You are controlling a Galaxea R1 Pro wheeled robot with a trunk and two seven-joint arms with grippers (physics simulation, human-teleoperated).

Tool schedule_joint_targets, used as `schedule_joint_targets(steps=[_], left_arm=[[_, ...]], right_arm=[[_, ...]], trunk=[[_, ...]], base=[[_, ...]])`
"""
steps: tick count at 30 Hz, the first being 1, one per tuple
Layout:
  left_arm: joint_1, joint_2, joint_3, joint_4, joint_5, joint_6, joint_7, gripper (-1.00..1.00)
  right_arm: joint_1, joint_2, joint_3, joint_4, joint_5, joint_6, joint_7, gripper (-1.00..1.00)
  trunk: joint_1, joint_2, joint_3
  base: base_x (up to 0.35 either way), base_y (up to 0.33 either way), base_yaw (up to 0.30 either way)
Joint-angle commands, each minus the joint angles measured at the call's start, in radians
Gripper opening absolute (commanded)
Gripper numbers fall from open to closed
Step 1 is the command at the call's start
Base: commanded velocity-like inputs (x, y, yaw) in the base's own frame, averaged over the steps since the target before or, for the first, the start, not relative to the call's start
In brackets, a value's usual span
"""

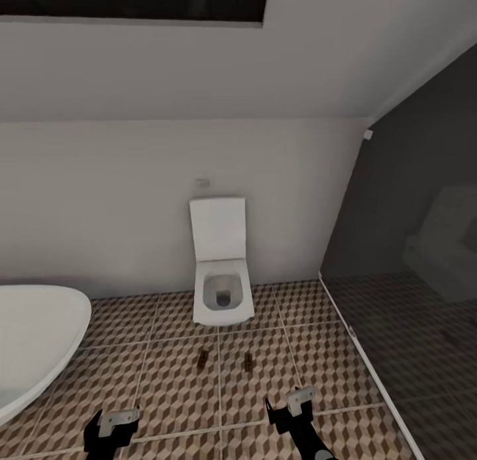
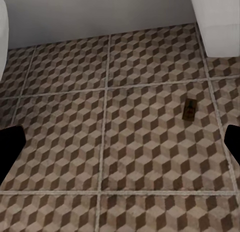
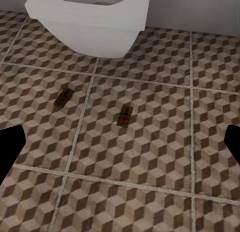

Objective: Take the four mousetraps from the cabinet in the bathroom and place them on the bathroom floor. Make sure all four end up on the same floor surface, and ensure that at least two of them are either under or directly next to the same bathroom sink.

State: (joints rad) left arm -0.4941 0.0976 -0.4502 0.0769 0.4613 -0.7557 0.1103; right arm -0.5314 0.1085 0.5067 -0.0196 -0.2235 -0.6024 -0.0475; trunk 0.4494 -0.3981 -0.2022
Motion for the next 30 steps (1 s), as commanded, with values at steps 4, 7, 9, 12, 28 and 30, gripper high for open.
schedule_joint_targets(steps=[4, 7, 9, 12, 28, 30], left_arm=[[-0.001, -0.002, -0.008, 0.003, 0.000, 0.000, 0.006, 1.00], [-0.001, -0.002, -0.008, 0.003, 0.000, 0.012, 0.006, 1.00], [-0.001, -0.002, -0.008, 0.003, 0.000, 0.014, 0.006, 1.00], [-0.001, -0.003, -0.008, 0.003, 0.000, 0.015, 0.006, 1.00], [-0.001, 0.000, -0.007, 0.003, 0.000, 0.016, 0.006, 1.00], [-0.001, 0.000, -0.007, 0.003, 0.000, 0.016, 0.006, 1.00]], right_arm=[[-0.001, 0.001, 0.009, 0.001, -0.005, -0.002, -0.005, 1.00], [-0.001, 0.001, 0.009, 0.001, -0.005, -0.002, -0.005, 1.00], [-0.001, 0.002, 0.009, 0.001, -0.005, -0.002, -0.005, 1.00], [-0.001, 0.002, 0.009, 0.001, -0.005, -0.002, -0.005, 1.00], [-0.001, 0.001, 0.009, 0.001, -0.005, -0.003, -0.005, 1.00], [0.001, 0.001, 0.009, 0.001, -0.005, -0.003, -0.005, 1.00]], trunk=[[0.001, -0.002, 0.005], [0.001, -0.002, 0.010], [0.001, -0.002, 0.013], [0.001, -0.002, 0.018], [0.001, -0.002, 0.044], [0.001, -0.002, 0.047]], base=[[0.000, 0.000, 0.000], [0.000, 0.000, 0.000], [0.000, 0.000, 0.000], [0.000, 0.000, 0.000], [0.000, 0.000, 0.000], [0.000, 0.000, 0.000]])
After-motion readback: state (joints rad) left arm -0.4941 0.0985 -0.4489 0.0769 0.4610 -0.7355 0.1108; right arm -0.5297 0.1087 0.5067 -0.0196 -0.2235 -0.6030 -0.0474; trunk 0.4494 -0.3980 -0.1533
